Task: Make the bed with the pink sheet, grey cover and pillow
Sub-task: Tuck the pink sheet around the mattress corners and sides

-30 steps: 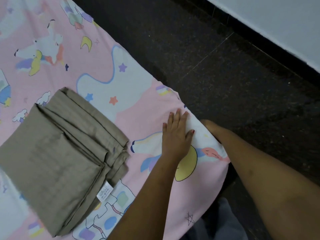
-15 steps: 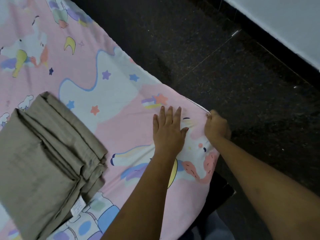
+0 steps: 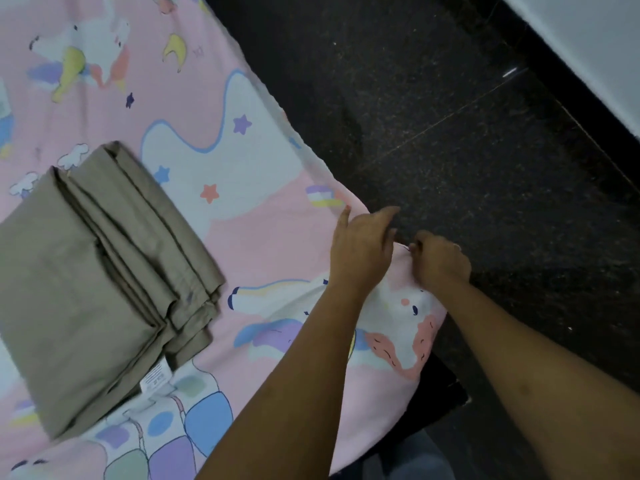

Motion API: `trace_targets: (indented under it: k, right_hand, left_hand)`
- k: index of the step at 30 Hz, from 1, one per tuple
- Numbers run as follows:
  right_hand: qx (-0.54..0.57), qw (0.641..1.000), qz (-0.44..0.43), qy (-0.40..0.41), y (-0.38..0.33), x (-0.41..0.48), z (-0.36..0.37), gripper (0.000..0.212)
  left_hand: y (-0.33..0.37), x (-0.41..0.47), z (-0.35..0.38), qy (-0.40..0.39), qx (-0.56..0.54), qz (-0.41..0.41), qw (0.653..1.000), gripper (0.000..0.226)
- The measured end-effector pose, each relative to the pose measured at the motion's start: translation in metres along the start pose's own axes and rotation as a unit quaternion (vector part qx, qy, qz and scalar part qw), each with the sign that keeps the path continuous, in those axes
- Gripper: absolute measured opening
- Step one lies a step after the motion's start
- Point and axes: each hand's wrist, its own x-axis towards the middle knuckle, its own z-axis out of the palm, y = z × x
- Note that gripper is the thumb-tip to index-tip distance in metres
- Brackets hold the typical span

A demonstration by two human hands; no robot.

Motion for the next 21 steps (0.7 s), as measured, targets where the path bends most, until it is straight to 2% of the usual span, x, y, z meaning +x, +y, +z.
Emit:
trace_targets:
  k: [1,3,5,7,9,11,13,15,18,21]
  right_hand:
    - [0.032,0.999,-0.008,0.035,-0.01,0.0,-0.007,0.019]
    - [0.105,0.987,-0.036,0.115,-0.039,-0.004,-0.026,0.016]
    - [0.195,0.96,-0.076,0.186,-0.076,-0.01,-0.048,0.016]
    - [0.274,0.924,-0.141,0.228,-0.124,-0.02,-0.061,0.016]
    - [0.316,0.904,-0.206,0.203,-0.176,-0.034,-0.059,0.014]
    - [0.312,0.911,-0.253,0.091,-0.227,-0.055,-0.045,0.015]
    - [0.264,0.923,-0.273,-0.059,-0.272,-0.084,-0.021,0.03]
    - [0.2,0.936,-0.252,-0.14,-0.302,-0.112,0.004,0.06]
    - [0.118,0.962,-0.22,-0.11,-0.33,-0.146,0.033,0.1]
    - [0.131,0.97,-0.176,-0.103,-0.346,-0.157,0.045,0.118]
  left_hand:
    - [-0.003,-0.004,-0.011,0.058,-0.087,-0.01,0.995,0.033]
    - [-0.017,-0.019,-0.035,0.191,-0.183,-0.061,0.962,0.029]
    - [-0.038,-0.042,-0.058,0.305,-0.237,-0.143,0.911,0.025]
    - [-0.072,-0.075,-0.077,0.4,-0.285,-0.229,0.841,0.023]
    - [-0.113,-0.118,-0.096,0.49,-0.283,-0.317,0.761,0.026]
    - [-0.159,-0.172,-0.114,0.548,-0.23,-0.408,0.693,0.03]
    - [-0.21,-0.23,-0.132,0.544,-0.155,-0.514,0.644,0.038]
    - [-0.253,-0.273,-0.151,0.475,-0.129,-0.612,0.619,0.051]
    - [-0.297,-0.302,-0.179,0.312,-0.197,-0.692,0.62,0.071]
    - [-0.32,-0.295,-0.199,0.201,-0.22,-0.701,0.648,0.089]
